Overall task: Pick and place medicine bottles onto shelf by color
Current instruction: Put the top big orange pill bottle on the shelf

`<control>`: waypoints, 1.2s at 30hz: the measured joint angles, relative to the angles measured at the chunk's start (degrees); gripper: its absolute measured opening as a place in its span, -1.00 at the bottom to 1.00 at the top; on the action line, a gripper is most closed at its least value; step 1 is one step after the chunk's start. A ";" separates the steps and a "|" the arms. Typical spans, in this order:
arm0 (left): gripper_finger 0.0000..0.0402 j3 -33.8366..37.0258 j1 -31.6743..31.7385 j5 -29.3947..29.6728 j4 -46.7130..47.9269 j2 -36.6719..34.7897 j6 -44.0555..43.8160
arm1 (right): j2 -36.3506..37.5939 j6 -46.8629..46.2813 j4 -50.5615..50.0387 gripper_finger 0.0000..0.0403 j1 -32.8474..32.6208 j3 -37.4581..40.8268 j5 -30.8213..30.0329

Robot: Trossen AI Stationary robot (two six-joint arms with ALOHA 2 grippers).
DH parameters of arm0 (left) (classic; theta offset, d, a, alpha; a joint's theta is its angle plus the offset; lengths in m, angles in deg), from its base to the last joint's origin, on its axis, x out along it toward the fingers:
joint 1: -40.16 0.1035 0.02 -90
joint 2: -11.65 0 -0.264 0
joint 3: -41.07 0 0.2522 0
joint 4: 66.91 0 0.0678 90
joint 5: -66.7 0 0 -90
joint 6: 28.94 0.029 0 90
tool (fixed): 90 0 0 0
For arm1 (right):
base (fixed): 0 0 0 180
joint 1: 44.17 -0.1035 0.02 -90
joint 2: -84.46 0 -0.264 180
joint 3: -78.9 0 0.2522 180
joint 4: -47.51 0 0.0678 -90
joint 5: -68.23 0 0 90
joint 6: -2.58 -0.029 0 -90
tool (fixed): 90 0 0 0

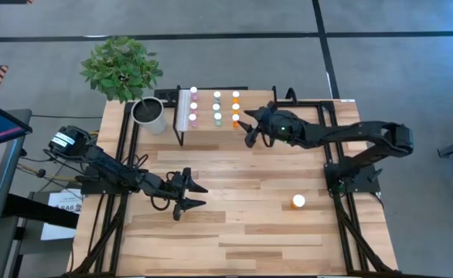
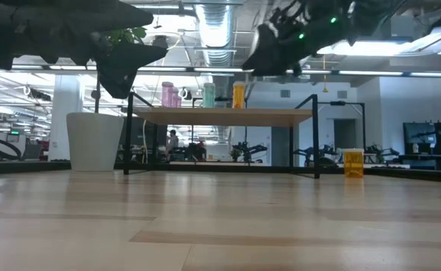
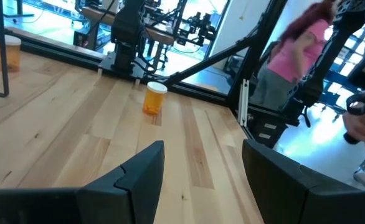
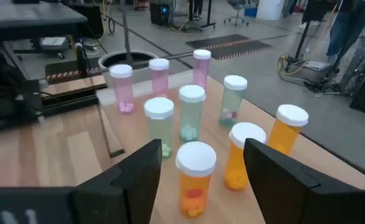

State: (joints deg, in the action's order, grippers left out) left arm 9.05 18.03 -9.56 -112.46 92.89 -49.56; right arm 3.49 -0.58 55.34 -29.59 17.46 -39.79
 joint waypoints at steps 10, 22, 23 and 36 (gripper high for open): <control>0.01 0.00 0.00 0.02 -0.09 0.01 -0.11 | 14.82 -4.57 -22.05 0.24 -5.34 0.00 0.02; 0.01 0.00 0.00 0.07 -0.28 0.01 -0.49 | 27.10 -17.62 -50.78 0.24 -20.59 0.00 -14.00; 0.01 0.00 0.00 0.09 -0.31 0.00 -0.76 | 27.12 -19.46 -52.95 0.24 -21.63 0.00 -15.47; 0.01 0.00 -0.02 0.44 -0.59 0.00 -1.14 | 21.90 -32.24 -68.09 0.24 -25.31 0.00 -19.26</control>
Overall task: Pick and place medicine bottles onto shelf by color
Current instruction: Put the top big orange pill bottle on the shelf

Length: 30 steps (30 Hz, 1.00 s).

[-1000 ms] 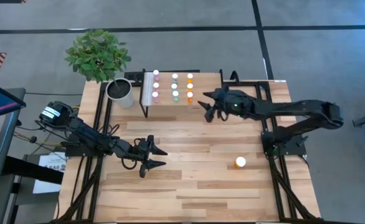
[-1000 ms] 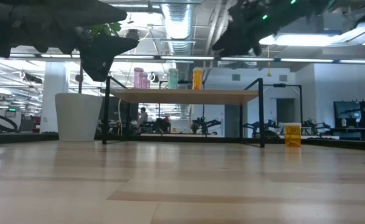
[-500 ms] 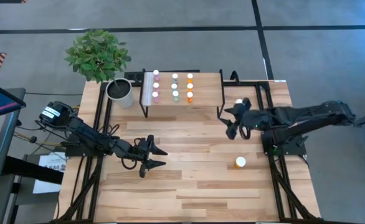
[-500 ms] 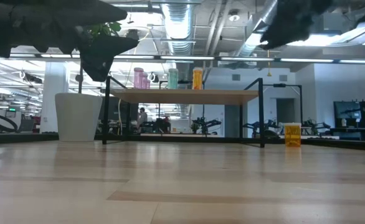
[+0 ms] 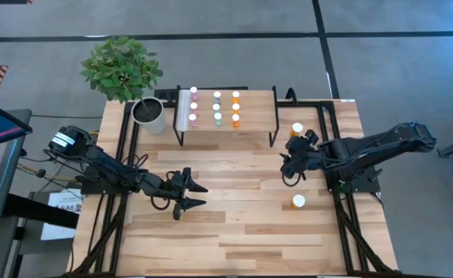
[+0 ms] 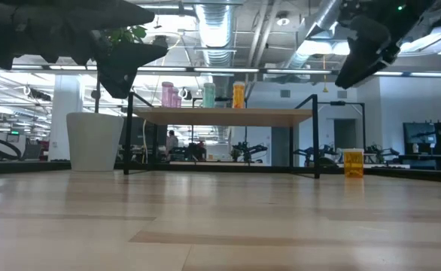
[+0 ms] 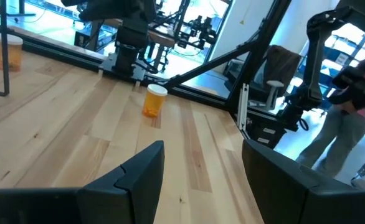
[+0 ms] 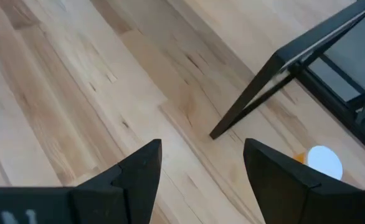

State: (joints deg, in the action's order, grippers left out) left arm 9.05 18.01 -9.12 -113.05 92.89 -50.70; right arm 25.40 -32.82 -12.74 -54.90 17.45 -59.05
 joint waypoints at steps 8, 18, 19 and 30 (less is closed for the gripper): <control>0.01 0.00 0.02 -0.02 0.00 0.02 0.02 | -4.08 7.98 0.29 0.24 -0.02 0.00 -0.04; 0.01 0.00 0.01 -0.02 -0.04 0.02 0.04 | -11.43 10.40 10.55 0.24 0.00 0.00 -0.11; 0.01 0.00 0.01 -0.03 -0.02 0.00 0.04 | -12.37 10.42 11.92 0.24 0.09 0.00 -0.11; 0.01 0.00 0.00 -0.06 0.06 0.02 0.04 | -17.37 10.37 17.28 0.24 1.12 -3.61 3.01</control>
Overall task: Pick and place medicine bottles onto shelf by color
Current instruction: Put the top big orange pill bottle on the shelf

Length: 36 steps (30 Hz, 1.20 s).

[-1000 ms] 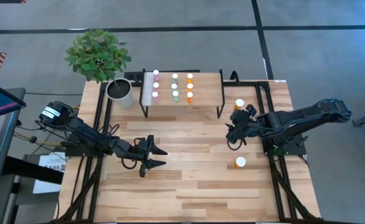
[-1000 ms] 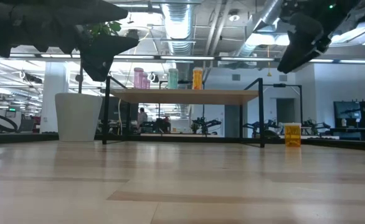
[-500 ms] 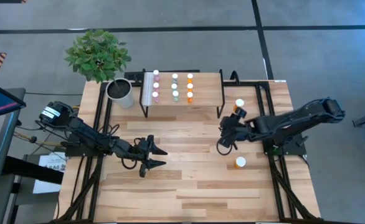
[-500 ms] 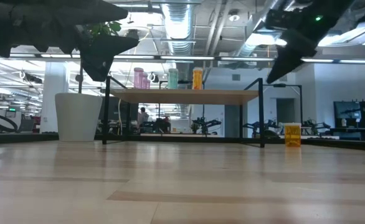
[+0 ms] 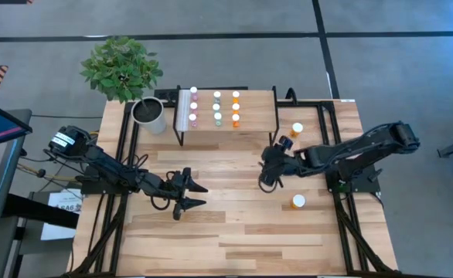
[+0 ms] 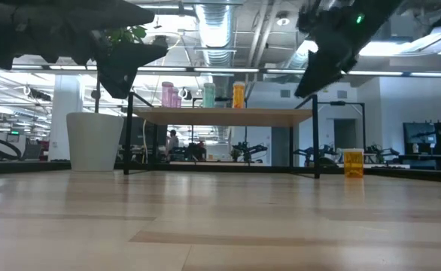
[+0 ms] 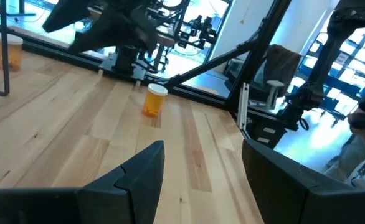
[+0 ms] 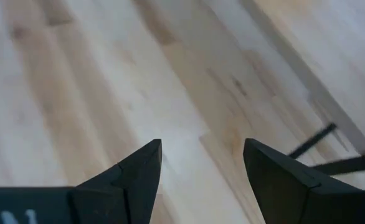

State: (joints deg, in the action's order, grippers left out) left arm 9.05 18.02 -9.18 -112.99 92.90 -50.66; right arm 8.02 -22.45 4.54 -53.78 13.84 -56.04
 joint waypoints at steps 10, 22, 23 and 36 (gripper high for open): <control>0.01 -0.02 0.00 -0.03 1.48 0.00 -0.49 | 15.21 2.14 1.85 0.24 -11.99 5.56 -10.97; 0.01 -0.02 -0.51 1.40 0.57 0.01 -0.33 | 45.16 -7.94 -0.25 0.24 -14.84 23.64 -16.02; 0.01 -0.02 -0.51 1.42 0.18 0.01 0.11 | 46.20 -7.94 -0.46 0.24 -14.37 24.04 -16.66; 0.01 -0.02 -0.46 1.66 -0.10 0.01 1.05 | 47.47 -15.12 -11.33 0.24 4.43 24.40 -20.79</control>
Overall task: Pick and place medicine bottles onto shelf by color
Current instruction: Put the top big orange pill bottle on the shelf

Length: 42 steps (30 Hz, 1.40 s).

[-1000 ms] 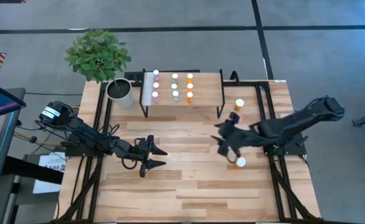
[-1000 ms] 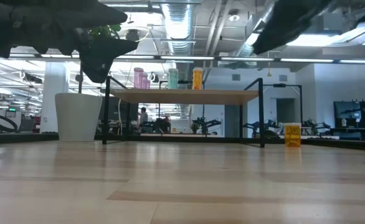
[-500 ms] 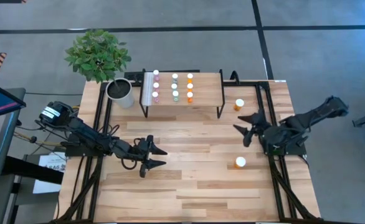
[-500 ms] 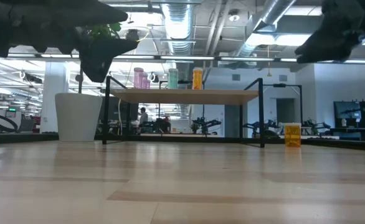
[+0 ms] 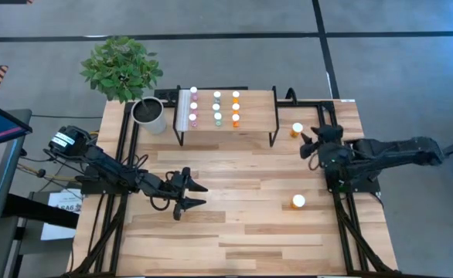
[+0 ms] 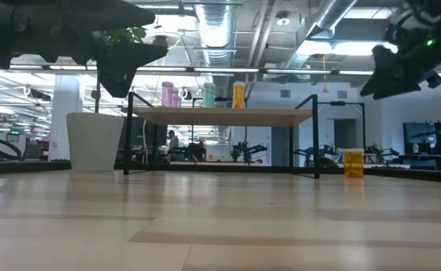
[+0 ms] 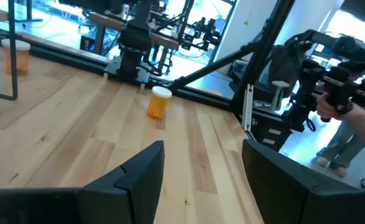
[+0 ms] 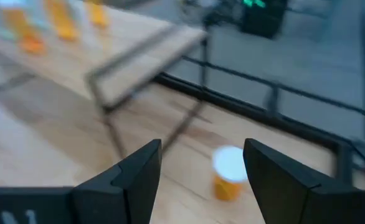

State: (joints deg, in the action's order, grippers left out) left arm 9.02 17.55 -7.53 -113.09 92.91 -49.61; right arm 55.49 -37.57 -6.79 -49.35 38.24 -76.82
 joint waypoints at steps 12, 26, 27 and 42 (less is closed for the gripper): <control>0.01 0.00 0.00 0.04 -0.12 0.00 -0.04 | -12.12 1.16 3.44 0.24 15.18 0.02 7.91; 0.01 0.00 -0.02 -0.11 0.00 0.00 -0.63 | -12.28 10.75 28.75 0.24 24.08 11.99 16.87; 0.01 0.00 -0.02 -0.11 0.00 0.00 -0.63 | -11.57 11.21 29.60 0.24 24.47 12.70 17.49; 0.01 0.00 -0.02 -0.02 0.31 0.00 -0.61 | -9.26 13.67 31.18 0.24 26.38 13.40 18.43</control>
State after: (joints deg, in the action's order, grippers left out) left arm 9.02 17.54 -7.54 -112.78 92.91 -50.22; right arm 46.23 -23.91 24.39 -22.97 51.64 -58.39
